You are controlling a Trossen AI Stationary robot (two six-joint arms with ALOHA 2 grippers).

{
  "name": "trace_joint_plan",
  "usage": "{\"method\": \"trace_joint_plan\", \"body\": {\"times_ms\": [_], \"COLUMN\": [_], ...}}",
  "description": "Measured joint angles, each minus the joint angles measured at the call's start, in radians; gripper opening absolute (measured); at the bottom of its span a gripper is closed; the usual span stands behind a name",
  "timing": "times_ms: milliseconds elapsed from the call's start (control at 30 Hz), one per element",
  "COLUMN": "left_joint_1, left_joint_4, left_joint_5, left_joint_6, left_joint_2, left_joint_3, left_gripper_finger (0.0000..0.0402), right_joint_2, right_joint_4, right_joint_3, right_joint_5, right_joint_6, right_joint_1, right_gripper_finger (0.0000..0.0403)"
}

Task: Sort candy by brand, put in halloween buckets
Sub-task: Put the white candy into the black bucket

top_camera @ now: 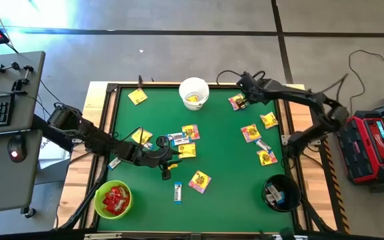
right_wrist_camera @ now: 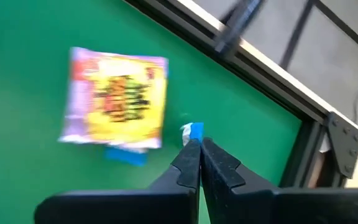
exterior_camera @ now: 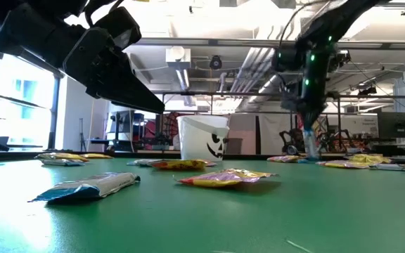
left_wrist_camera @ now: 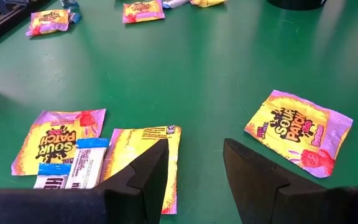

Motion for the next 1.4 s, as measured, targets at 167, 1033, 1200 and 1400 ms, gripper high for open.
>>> {"method": "trace_joint_plan", "body": {"times_ms": [167,1033,1200,1400], "left_joint_1": [0.0,0.0,0.0,0.0], "left_joint_4": [0.0,0.001,0.0,-0.001], "left_joint_5": [0.0,0.0,0.0,0.002], "left_joint_6": [0.004,0.017,0.002,-0.002], "left_joint_2": [0.0,0.0,0.0,0.0], "left_joint_3": [0.0,0.0,0.0,0.0], "left_gripper_finger": [0.0147,0.0147,0.0147,0.0147], "right_joint_2": [-0.091,-0.052,0.054,0.149], "right_joint_4": [-0.042,-0.078,0.018,0.047], "right_joint_3": [0.0,-0.043,-0.043,-0.043], "right_joint_5": [-0.005,-0.07,-0.238,-0.262], "right_joint_6": [0.034,-0.036,-0.296,-0.463], "right_joint_1": [0.105,0.43,0.289,0.195], "right_gripper_finger": [0.0,0.0137,0.0171,0.0177]}}
